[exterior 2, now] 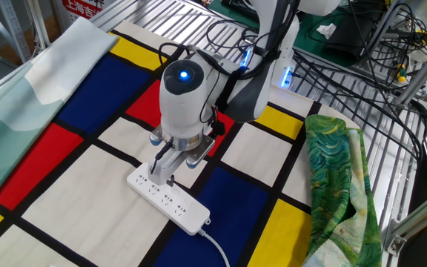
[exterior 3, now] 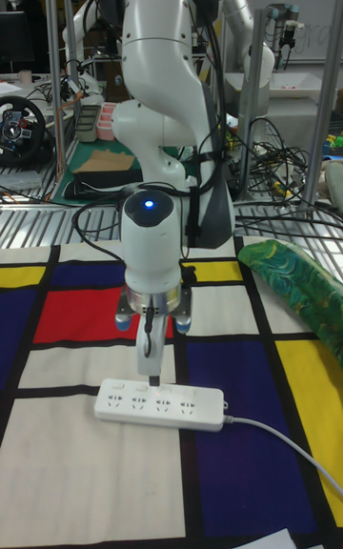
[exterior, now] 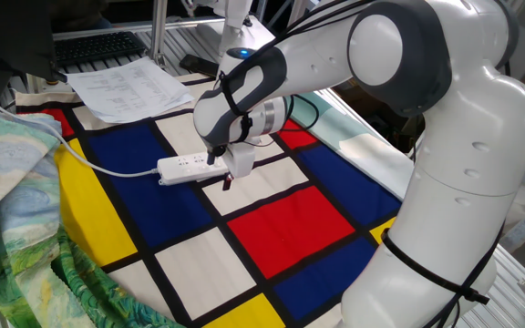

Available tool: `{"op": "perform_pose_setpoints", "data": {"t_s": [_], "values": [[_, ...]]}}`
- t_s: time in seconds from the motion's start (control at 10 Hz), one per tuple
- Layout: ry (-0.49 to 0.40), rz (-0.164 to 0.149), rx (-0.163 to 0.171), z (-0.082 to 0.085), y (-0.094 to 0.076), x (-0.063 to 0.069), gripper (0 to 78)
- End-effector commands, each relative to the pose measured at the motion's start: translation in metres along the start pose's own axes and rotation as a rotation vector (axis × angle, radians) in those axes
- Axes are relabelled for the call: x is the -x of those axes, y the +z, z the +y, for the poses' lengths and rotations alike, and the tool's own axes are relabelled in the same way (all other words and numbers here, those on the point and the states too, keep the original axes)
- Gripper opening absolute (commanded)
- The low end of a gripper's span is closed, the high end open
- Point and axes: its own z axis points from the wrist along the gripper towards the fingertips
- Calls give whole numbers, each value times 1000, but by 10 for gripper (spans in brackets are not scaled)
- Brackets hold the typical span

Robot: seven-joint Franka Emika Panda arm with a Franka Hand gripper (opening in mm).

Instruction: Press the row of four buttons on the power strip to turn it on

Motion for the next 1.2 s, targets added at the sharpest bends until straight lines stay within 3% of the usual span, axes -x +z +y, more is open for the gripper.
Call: {"op": "perform_pose_setpoints", "data": {"t_s": [0.1, 0.4, 0.8, 1.1, 1.2], "values": [[102, 31, -1, 1, -1, 0, 774], [117, 8, 13, 1, -1, 0, 774], [76, 26, 6, -1, -1, 1, 774], [55, 10, 5, -17, 3, 8, 774], [33, 8, 7, -22, 4, 17, 774]]}}
